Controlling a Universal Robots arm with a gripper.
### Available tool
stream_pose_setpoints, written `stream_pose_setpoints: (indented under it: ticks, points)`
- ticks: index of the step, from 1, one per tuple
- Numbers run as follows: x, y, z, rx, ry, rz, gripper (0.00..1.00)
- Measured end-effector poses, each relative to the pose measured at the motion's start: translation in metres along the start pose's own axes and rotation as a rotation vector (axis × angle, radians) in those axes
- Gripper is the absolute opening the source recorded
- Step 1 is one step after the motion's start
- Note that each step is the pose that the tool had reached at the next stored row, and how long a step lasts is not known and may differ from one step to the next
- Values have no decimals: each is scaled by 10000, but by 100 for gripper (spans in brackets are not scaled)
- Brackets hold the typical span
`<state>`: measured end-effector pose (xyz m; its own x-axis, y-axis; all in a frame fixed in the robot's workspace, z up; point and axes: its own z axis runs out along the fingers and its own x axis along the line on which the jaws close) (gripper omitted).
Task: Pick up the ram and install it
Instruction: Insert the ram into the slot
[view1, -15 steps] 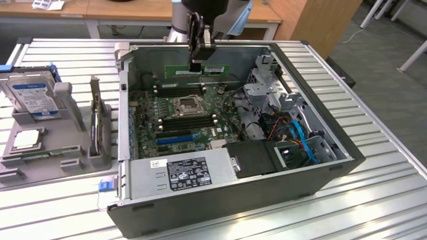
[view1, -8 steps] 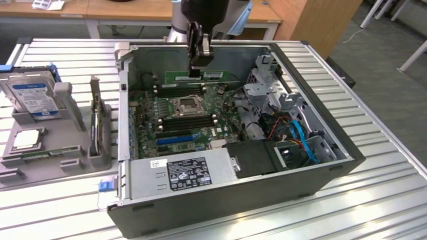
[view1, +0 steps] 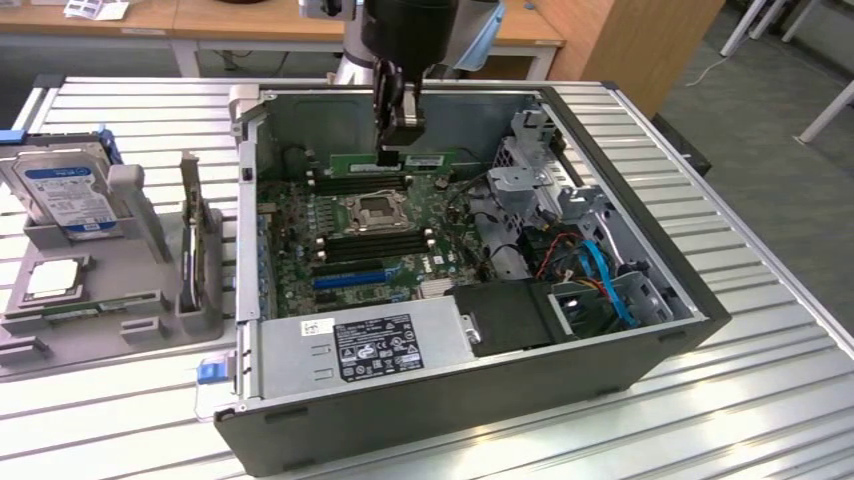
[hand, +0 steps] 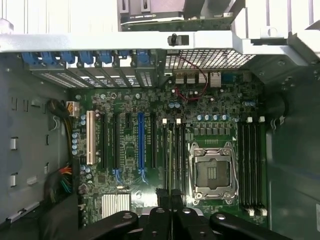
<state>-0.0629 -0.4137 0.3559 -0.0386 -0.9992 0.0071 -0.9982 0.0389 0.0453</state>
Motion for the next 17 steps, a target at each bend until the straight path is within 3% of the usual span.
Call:
stream_pose_setpoints:
  ticks: [17]
  points:
    - [-1, 11, 310, 5, 145, 21, 12]
